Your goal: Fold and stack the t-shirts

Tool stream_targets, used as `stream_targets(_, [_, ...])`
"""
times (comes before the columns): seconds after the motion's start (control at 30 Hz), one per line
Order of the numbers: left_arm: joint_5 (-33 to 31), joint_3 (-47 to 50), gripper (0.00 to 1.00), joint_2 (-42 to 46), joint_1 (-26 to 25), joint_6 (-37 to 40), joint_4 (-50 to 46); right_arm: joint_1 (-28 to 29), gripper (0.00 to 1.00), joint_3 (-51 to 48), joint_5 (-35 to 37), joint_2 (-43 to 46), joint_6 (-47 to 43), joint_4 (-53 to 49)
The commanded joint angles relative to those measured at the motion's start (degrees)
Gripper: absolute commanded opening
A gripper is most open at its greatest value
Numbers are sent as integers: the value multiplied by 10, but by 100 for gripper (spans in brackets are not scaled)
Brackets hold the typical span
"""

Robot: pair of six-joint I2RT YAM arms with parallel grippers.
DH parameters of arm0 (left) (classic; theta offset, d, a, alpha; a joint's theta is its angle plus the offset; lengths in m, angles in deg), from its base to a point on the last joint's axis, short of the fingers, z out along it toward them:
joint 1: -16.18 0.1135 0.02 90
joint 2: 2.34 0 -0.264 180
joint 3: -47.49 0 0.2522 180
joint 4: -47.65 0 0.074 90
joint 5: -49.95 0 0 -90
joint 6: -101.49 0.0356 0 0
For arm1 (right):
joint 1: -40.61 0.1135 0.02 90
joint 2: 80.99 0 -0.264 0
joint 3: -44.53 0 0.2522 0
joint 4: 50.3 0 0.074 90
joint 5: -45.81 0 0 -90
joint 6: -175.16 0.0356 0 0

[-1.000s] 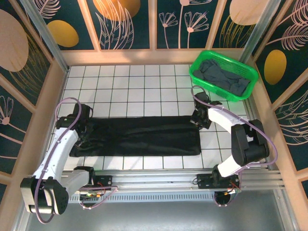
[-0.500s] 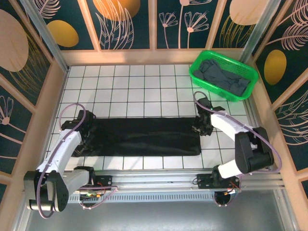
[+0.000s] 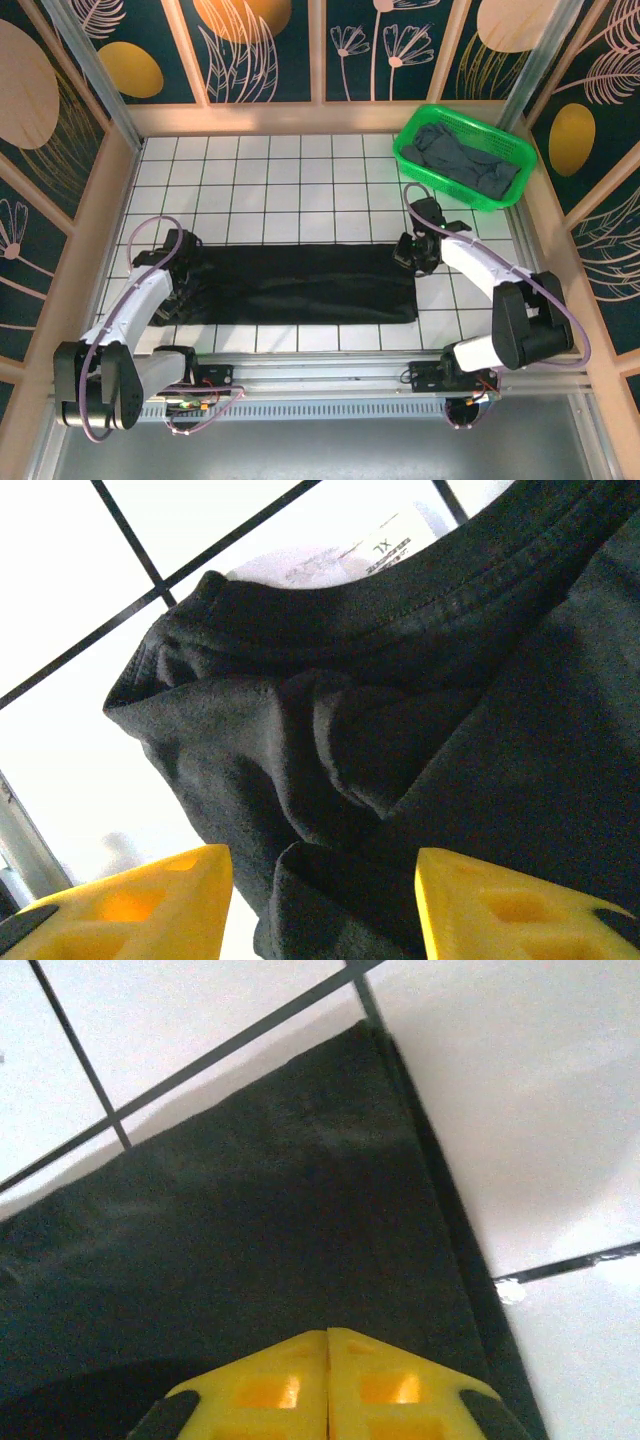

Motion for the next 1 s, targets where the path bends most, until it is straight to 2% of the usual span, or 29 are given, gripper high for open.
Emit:
stream_targets(0.0, [-5,-45,52,11,-1,-41,-6,5,2,0,-32,-26,-18,2])
stream_targets(0.2, [6,-127,50,-31,-1,-5,39,4,0,-13,-22,-59,-31,-31])
stream_targets(0.33, [52,-154,47,-98,0,24,95,0,0,-19,17,-50,-29,-48])
stream_targets(0.43, [88,-157,46,-152,0,40,127,-5,0,-16,12,-54,-29,-41])
stream_targets(0.5, [87,-157,45,-182,2,52,140,-4,0,-8,8,-58,-28,-34])
stream_targets(0.73, [82,-127,40,-267,93,102,167,2,0,7,21,-61,-27,-32])
stream_targets(0.83, [72,-114,40,-270,109,117,168,1,0,-13,27,-68,-24,-27])
stream_targets(0.97, [60,-120,50,-266,113,126,165,-4,0,-28,31,-76,-11,-25])
